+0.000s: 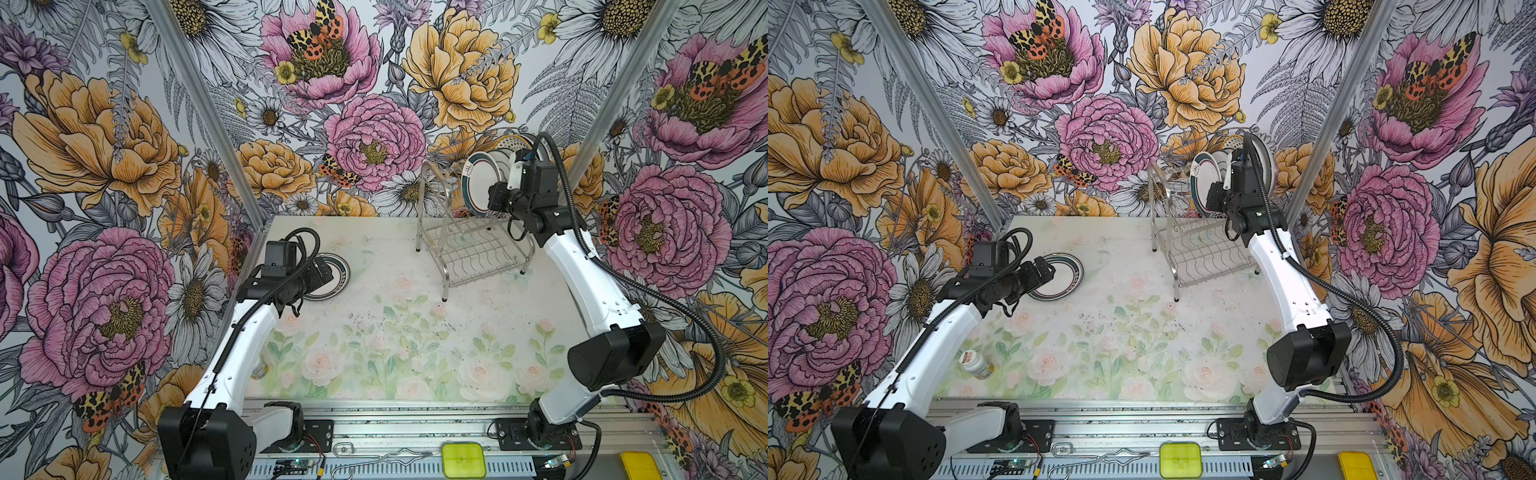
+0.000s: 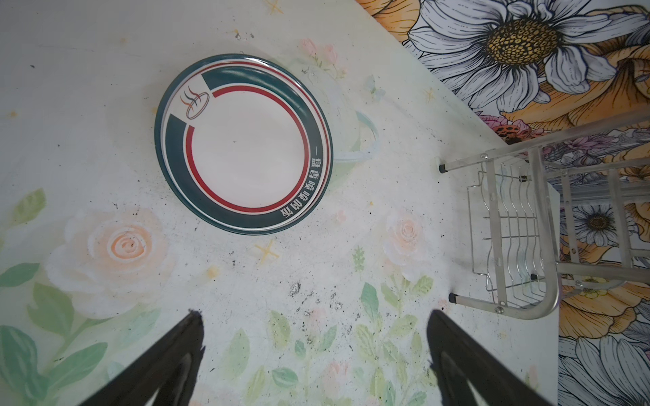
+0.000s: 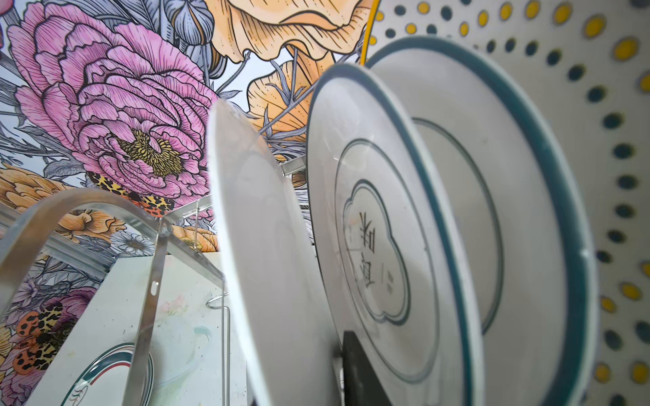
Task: Unload the plates from the dish rack
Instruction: 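Lower the right gripper onto the nearest green-rimmed plate's rim in the rack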
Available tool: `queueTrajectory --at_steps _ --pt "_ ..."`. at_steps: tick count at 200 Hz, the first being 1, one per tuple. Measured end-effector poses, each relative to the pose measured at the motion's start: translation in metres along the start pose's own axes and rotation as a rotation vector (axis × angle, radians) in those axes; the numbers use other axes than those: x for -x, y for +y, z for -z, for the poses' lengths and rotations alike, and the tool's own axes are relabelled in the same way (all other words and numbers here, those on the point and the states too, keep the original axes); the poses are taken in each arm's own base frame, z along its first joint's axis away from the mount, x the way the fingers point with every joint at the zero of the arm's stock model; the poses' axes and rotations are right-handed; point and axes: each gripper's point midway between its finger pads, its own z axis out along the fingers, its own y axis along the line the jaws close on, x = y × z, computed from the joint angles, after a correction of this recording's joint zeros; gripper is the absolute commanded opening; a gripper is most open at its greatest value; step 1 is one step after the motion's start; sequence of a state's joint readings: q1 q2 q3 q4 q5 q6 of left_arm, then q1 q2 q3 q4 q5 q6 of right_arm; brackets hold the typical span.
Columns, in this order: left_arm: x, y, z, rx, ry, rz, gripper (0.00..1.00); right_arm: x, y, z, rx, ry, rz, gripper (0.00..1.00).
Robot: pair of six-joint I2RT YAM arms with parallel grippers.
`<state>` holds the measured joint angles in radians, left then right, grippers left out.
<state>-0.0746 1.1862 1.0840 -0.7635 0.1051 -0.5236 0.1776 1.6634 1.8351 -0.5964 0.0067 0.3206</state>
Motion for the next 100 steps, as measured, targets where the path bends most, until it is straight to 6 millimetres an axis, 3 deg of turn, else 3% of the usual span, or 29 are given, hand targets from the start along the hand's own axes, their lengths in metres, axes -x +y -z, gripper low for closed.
queueTrajectory --at_steps 59,100 --pt "-0.004 0.003 -0.003 0.005 0.009 0.001 0.99 -0.003 -0.006 -0.001 -0.046 0.003 0.031 0.13" --pt "-0.016 0.010 -0.011 0.018 0.042 0.009 0.99 -0.005 -0.012 -0.001 -0.082 0.010 0.064 0.02"
